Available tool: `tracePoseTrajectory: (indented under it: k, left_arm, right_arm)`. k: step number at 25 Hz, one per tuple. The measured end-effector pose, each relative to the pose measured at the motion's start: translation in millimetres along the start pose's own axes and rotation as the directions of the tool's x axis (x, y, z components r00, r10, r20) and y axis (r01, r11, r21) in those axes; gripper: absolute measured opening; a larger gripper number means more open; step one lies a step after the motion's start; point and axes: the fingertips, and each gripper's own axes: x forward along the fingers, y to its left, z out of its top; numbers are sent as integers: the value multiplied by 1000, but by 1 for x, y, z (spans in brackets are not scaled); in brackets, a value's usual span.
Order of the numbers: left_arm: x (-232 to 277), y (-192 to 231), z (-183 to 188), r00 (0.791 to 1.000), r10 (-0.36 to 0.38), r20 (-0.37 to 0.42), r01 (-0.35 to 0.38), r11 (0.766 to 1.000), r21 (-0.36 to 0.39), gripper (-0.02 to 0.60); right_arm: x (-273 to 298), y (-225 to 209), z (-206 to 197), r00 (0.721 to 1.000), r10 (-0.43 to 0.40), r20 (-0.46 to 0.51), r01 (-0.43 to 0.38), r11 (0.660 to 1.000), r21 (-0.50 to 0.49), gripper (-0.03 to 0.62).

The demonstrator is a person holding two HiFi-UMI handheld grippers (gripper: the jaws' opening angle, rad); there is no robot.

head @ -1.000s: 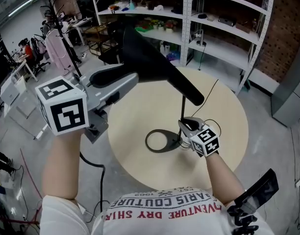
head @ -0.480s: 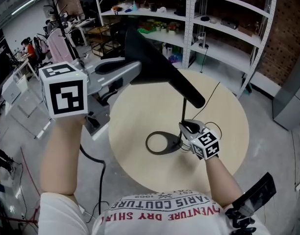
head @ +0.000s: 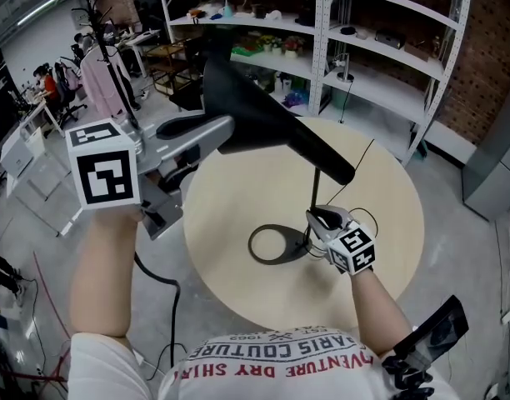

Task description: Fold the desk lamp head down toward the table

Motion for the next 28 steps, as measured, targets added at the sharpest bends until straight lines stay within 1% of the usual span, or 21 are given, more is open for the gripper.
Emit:
tracePoseTrajectory:
  k: [8,15,19,25,28]
  left_arm:
    - [-11,8,-15,999,-3,33,4,999,-54,18]
    - [-10,11,-18,1000,-9,26,10,998,-55,18]
    - [-11,15,-24,999,-14,31,17,997,-80,18]
    - [-15,20,-42,1000,-15,26,18,994,-112,21]
    - [-15,22,-57,999,-22,25,26,989,-146,23]
  right_arm:
    - [1,0,1,1000,-10,6,10,1000,4,41]
    - [2,-3,0,1000,-16,0,16,1000,5,41]
    - [3,-5,0,1000,-18,-1,18,1000,7,41]
    - [3,-7,-1,1000,-19,1,19,1000,6,41]
    - [-1,-10,-4,1000,-26,-2,26,1000,8,41]
